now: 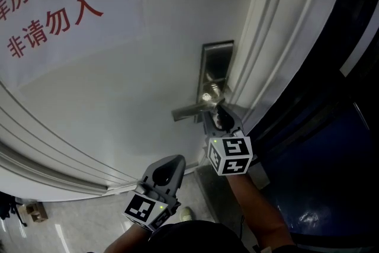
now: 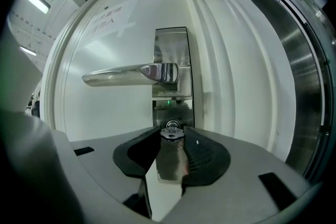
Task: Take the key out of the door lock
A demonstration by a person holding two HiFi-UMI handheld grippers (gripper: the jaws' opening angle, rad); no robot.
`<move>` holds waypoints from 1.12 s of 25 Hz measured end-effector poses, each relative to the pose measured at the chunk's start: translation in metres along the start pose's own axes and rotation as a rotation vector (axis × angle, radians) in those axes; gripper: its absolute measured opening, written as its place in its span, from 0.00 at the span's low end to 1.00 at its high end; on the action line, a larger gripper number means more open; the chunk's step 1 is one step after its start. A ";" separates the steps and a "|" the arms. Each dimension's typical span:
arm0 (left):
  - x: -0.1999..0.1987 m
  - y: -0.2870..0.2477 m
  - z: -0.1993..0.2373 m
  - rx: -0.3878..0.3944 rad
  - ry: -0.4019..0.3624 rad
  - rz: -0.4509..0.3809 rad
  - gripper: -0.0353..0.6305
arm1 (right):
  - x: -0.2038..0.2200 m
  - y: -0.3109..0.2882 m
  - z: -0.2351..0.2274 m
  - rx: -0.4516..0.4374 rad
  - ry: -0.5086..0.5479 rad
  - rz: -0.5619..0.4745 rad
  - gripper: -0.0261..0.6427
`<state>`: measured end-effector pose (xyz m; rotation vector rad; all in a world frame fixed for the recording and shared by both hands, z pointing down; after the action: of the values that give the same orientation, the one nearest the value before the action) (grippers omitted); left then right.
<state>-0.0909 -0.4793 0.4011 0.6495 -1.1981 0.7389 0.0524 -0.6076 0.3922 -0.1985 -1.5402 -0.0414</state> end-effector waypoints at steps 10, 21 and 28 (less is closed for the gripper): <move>0.001 0.002 -0.002 -0.005 0.004 -0.001 0.06 | 0.000 0.011 -0.001 0.010 0.033 -0.006 0.25; 0.005 0.000 -0.021 0.017 0.012 0.006 0.06 | -0.001 0.041 -0.010 0.010 0.025 0.006 0.25; 0.008 0.000 -0.045 0.018 0.015 0.003 0.06 | -0.004 0.075 -0.018 -0.029 -0.001 -0.015 0.25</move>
<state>-0.0636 -0.4429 0.3979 0.6568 -1.1803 0.7566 0.0815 -0.5368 0.3804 -0.2105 -1.5433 -0.0755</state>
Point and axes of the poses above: the fingertips, and each gripper's own axes: y backward along the fingers, z to its left, x out of its underside, the point moved 5 cm from there along y, backward along the fingers, and after that the axes turned 9 degrees about x, right-handed, at the moved point
